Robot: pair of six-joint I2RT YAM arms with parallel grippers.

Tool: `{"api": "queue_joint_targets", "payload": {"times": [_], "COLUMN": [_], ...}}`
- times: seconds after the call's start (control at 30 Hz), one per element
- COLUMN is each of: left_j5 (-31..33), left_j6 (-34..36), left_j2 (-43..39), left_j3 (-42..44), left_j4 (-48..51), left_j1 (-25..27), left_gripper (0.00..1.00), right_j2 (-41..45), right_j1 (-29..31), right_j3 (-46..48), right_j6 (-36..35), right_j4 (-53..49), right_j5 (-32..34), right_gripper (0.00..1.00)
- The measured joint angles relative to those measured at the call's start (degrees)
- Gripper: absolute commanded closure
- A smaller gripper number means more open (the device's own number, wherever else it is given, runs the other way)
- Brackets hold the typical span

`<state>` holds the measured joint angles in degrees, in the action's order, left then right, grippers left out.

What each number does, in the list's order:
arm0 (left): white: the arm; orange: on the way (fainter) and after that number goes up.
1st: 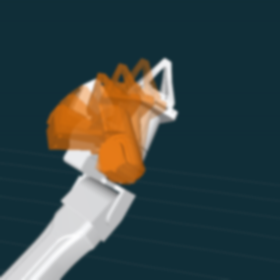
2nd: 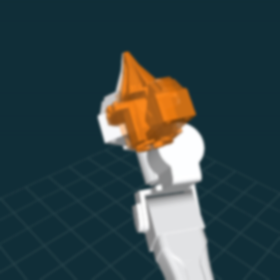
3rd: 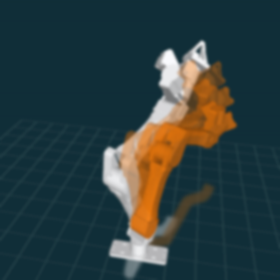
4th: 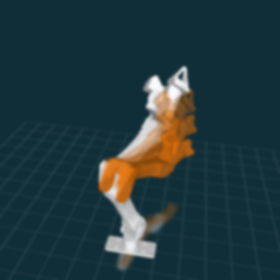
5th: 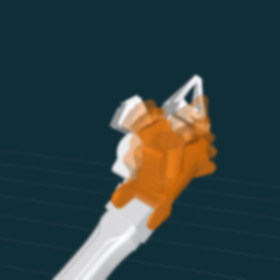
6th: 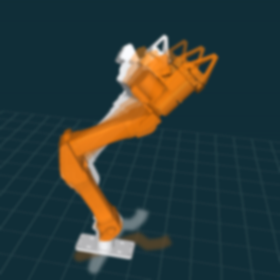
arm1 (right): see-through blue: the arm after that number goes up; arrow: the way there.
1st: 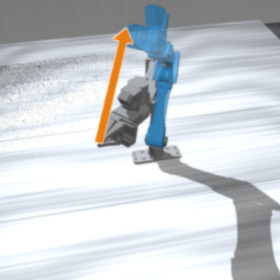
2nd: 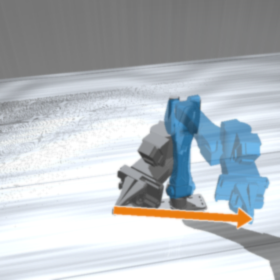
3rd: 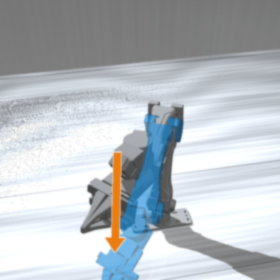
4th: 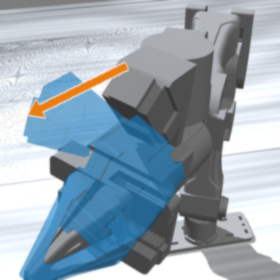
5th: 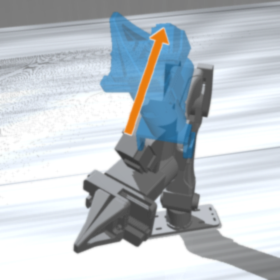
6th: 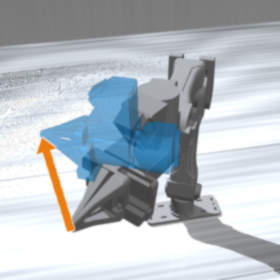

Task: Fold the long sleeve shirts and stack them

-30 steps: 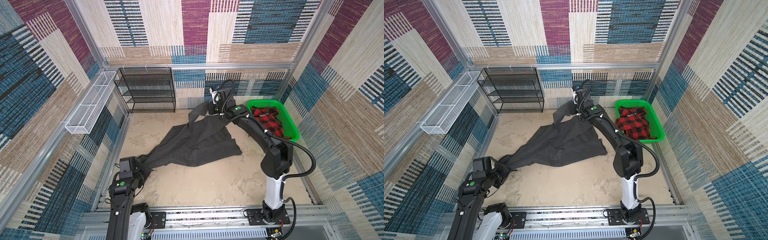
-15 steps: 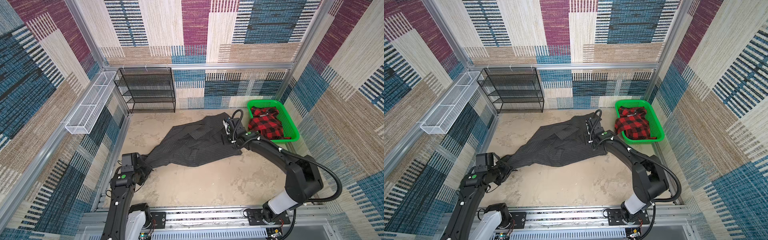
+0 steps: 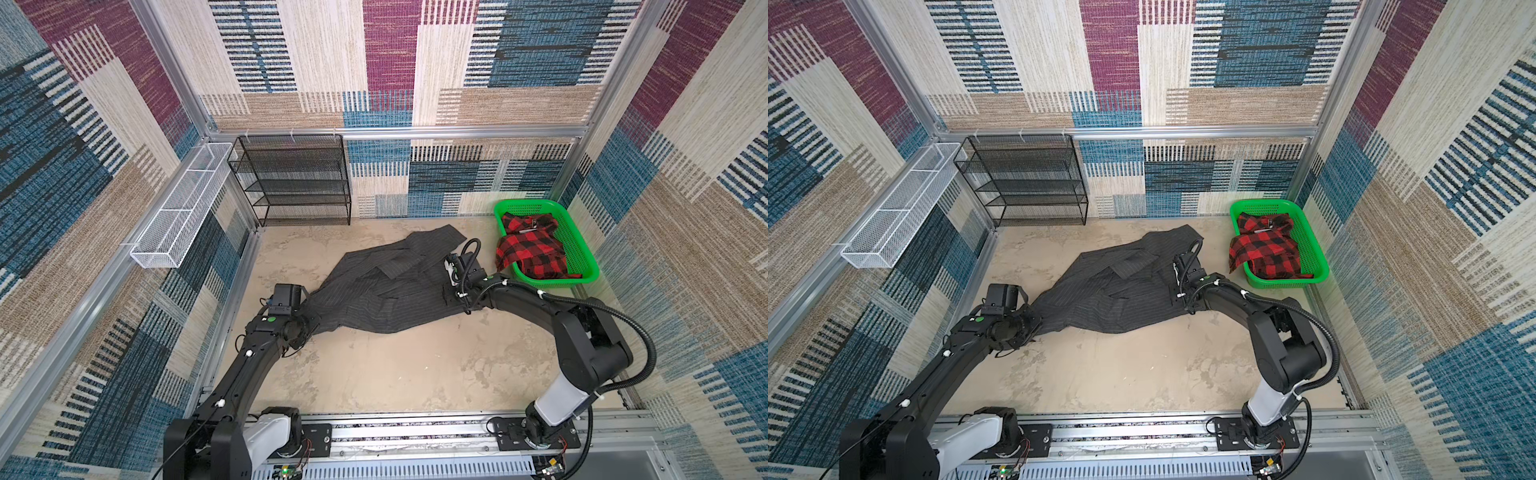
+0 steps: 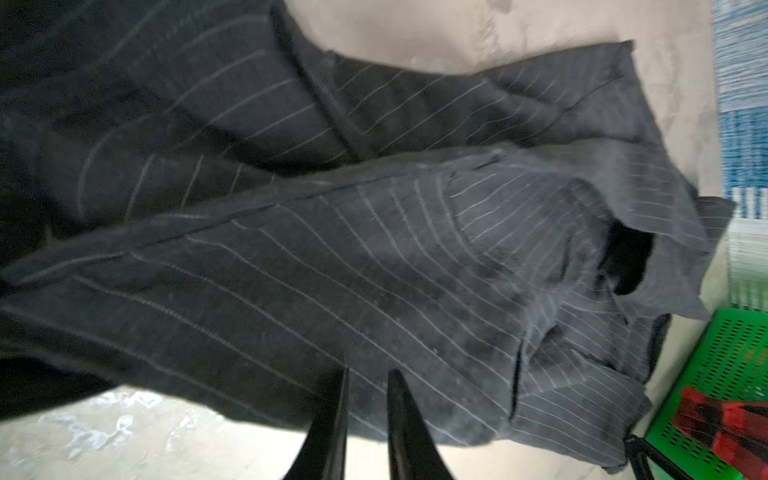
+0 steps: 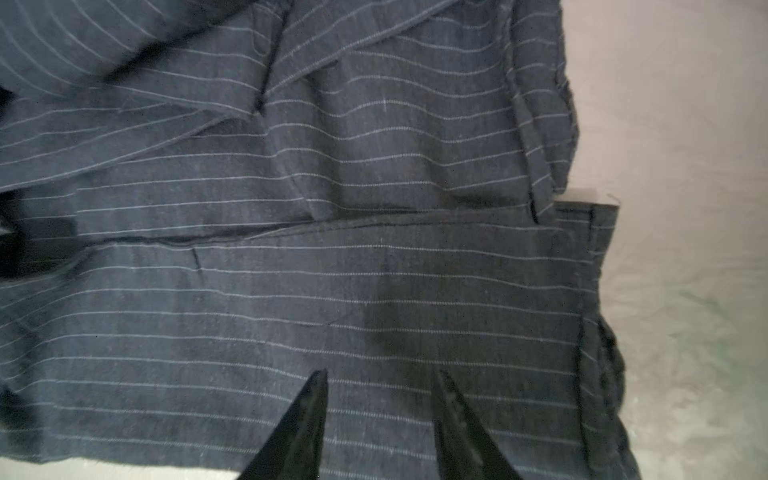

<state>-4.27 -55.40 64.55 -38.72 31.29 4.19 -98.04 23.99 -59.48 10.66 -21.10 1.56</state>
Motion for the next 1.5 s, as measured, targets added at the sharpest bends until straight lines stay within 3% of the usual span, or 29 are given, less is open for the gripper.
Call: {"api": "queue_joint_targets", "payload": {"times": [0.3, 0.6, 0.77, 0.93, 1.13, 1.5], "left_j5": [3.15, 4.09, 6.1, 8.87, 9.44, 8.37], "left_j6": [-0.13, 0.57, 2.75, 4.85, 6.05, 7.13], "left_j2": [7.67, 14.12, 17.46, 20.11, 16.79, 13.03], "left_j3": [6.03, 3.87, 0.0, -4.02, -6.93, -8.33], "left_j4": [-5.09, -12.85, -11.41, -8.98, -6.45, -4.48], "left_j1": [0.07, 0.11, 0.02, -1.05, -1.44, -1.44], "left_gripper": [0.86, 0.84, 0.82, 0.81, 0.75, 0.76], "right_j2": [-4.85, -3.28, 0.28, 9.66, 18.78, 6.75], "right_j1": [-8.09, -15.61, -16.06, -14.05, -11.76, -13.11], "right_j3": [3.43, 7.17, 9.35, 14.36, 11.41, 3.52], "right_j6": [1.03, 1.03, 1.88, 5.53, 7.52, 2.62], "right_j4": [9.4, 14.19, 10.84, 2.25, -4.09, -4.94], "right_j5": [-2.23, -3.93, -3.93, -3.19, -2.36, 1.14], "right_gripper": [0.59, 0.6, 0.61, 0.58, 0.54, 0.54]}}
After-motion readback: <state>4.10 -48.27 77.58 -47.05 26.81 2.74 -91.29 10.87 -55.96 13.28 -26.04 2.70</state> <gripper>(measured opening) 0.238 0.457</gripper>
